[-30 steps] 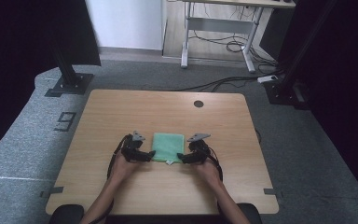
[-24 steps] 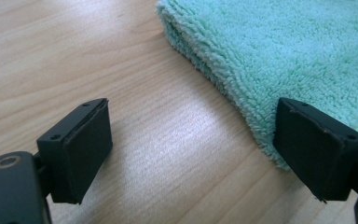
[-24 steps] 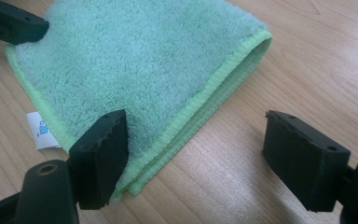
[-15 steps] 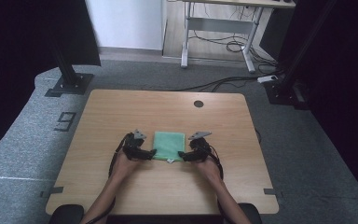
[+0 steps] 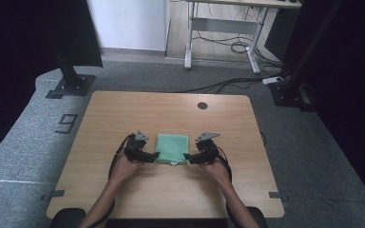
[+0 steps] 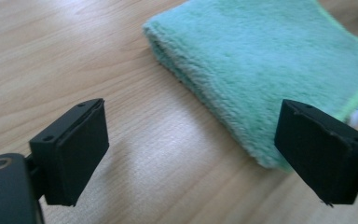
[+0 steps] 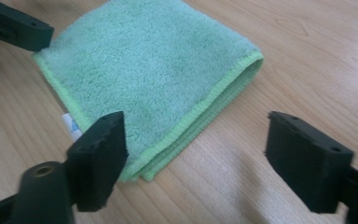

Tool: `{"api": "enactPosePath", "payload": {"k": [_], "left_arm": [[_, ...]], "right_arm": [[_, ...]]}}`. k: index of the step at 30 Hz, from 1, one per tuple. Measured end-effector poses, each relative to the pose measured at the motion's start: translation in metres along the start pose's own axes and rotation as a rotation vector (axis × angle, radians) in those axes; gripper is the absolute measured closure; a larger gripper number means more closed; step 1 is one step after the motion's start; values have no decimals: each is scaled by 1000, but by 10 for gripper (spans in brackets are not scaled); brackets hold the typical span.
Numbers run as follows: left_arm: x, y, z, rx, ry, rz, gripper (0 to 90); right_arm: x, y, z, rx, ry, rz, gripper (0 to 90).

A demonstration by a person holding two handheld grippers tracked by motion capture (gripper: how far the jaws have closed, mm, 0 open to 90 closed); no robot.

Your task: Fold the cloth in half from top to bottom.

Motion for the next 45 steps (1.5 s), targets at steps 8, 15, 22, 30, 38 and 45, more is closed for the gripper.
{"api": "enactPosePath", "payload": {"k": [8,15,22,30,38,45], "left_arm": [[10,-15,-1,2,64,-6,39],[11,-31,-1,23,75,-3,0],[11,-48,-4,43,81,-11,0],[6,-61,-18,47,82,0,0],[-2,-74,-35,49,68,21,0],[-8,-82,-52,48,49,33,0]], "right_arm": [[-1,-13,-2,-20,-7,1,132],[-2,-26,-6,-27,-16,-12,31],[-5,-43,-7,-21,-40,-28,0],[-5,-61,-16,-16,-44,-43,0],[2,-77,-32,-12,-18,-74,0],[5,-85,-47,-5,2,-93,0]]}}
Point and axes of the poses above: each handheld gripper's, and its own axes: y roughly forward along the jaws, z roughly out of its top, x roughly to its right, the point moved 6 cm from there along y, roughly forward along the jaws, and after that the axes turned 3 degrees about z, right-handed, at the moved point
